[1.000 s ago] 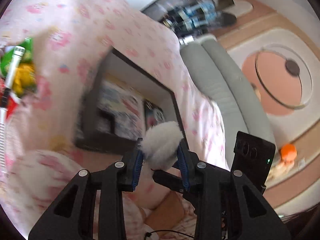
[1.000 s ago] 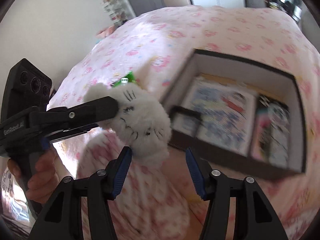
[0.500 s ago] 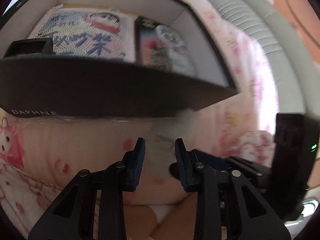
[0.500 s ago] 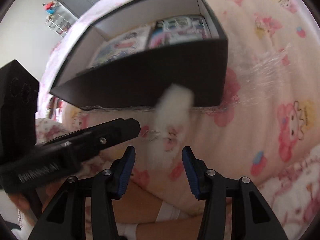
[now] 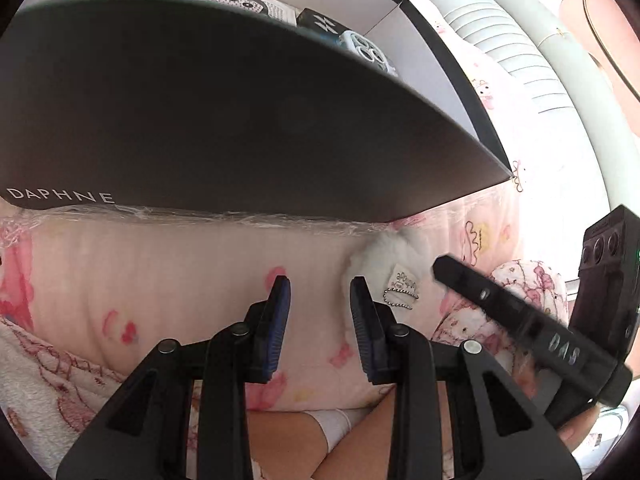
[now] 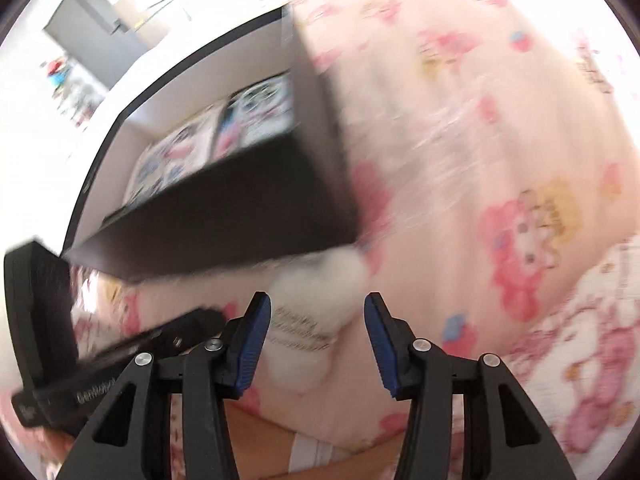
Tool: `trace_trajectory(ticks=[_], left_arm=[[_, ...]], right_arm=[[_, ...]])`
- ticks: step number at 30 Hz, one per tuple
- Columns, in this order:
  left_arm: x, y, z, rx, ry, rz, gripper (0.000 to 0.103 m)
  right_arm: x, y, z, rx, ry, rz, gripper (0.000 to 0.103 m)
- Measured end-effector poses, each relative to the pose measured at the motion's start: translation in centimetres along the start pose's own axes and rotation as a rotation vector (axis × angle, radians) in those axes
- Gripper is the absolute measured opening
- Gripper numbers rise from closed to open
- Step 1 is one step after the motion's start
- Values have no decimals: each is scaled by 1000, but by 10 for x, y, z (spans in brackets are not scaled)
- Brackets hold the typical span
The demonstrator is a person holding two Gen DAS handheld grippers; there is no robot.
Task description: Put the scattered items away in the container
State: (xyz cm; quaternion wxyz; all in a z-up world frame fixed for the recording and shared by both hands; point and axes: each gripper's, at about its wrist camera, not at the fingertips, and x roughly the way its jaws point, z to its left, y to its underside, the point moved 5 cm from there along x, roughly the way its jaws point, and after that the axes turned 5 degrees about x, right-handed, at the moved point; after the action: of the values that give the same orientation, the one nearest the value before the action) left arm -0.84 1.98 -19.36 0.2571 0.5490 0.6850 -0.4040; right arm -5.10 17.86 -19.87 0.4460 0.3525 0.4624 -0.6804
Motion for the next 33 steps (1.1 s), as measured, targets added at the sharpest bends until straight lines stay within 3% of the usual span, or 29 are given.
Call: trace_trajectory(ticks=[3,5,8,10,15,19,24,27,33], left_arm=[[-4,1,-3,23,29,-5,30],[-6,1,-5,37,37,-2,30],[-8,-2,-2,39,21,-4,30],[-12,-4,3,19,35,-13,30],[-33,-4,10,2,69,-53,30],[-52,-6,17,-8,74,-84,30],[-77,-7,25,-27,117,-121,34],[-77,-3,34,-39,43,-106,34],[-74,8,48,-48,-115,-67,34]], right_arm=[[1,-2,-4,11,45,5,45],[15,2,-4,16,47,62,45],[33,7,0,43,-27,127,45],[37,6,5,31,-74,110,45],[30,14,28,-67,-210,90,30],[33,22,38,-128,-254,99,28],[32,49,71,-268,-319,170,28],[34,59,77,-292,-280,187,29],[27,66,62,-190,-232,217,34]])
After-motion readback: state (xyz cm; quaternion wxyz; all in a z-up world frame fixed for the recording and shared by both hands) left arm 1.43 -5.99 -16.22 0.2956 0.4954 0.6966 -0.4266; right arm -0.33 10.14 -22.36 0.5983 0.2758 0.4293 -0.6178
